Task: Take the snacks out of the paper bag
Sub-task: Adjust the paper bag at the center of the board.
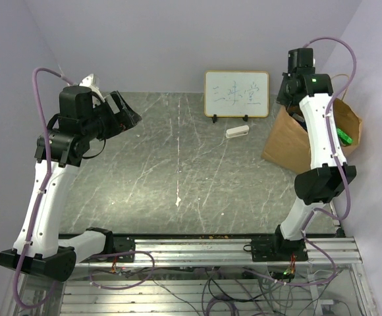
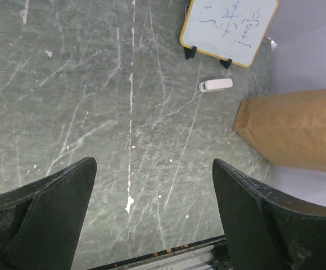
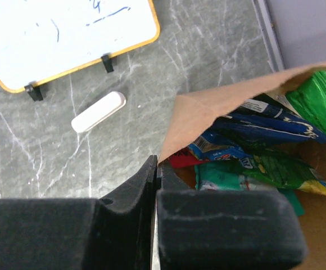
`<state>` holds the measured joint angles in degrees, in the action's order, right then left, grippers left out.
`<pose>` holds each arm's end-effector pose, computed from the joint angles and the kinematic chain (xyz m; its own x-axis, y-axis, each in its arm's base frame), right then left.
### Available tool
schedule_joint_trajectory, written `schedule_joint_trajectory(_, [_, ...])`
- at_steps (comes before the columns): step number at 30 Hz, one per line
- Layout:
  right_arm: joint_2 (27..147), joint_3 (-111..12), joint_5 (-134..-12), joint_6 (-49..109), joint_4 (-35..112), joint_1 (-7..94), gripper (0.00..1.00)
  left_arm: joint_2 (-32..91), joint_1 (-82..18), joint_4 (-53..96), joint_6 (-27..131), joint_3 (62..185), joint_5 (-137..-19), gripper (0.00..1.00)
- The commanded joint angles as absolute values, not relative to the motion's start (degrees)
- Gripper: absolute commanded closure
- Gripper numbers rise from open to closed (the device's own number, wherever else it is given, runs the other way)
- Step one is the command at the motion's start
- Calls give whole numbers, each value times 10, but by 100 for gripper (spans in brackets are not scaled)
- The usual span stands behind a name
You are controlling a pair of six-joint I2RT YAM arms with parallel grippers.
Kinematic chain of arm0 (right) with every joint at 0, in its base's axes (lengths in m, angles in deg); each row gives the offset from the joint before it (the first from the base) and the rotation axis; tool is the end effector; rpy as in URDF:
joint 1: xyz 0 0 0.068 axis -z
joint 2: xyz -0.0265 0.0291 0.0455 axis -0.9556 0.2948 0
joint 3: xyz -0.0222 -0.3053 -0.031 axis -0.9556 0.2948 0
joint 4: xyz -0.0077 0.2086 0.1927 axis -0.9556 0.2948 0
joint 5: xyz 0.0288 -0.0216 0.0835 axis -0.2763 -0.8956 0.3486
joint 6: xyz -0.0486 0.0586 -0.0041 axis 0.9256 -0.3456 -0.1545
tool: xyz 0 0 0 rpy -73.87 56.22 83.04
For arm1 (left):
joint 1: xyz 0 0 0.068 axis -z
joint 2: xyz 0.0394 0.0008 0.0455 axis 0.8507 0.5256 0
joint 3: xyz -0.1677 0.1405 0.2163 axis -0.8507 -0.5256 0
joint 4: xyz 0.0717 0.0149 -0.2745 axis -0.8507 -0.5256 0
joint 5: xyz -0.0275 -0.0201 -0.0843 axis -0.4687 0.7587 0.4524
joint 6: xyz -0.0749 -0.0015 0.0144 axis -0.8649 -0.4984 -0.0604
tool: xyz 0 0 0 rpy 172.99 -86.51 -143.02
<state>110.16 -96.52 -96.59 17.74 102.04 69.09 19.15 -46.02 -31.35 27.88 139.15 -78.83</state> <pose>0.4253 0.0101 0.4470 -0.6385 0.2695 -0.7209 0.3542 0.9345 0.0356 0.2344 -0.0594 0.4795 -0.5623 -0.4685 -0.6814 -0.0089 0.8274 -0.5616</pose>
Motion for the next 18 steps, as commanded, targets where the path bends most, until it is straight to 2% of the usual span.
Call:
schedule_joint_trajectory(1, [1094, -979, -985, 179, 1036, 649, 100, 185, -455, -302, 264, 1388, -763, 5])
schedule_joint_trajectory(11, [1066, -937, -988, 149, 1061, 511, 100, 178, -455, -282, 244, 1362, -734, 5])
schedule_joint_trajectory(18, [1069, -955, -935, 128, 1087, 391, 100, 164, -455, -289, 232, 1353, -737, 5])
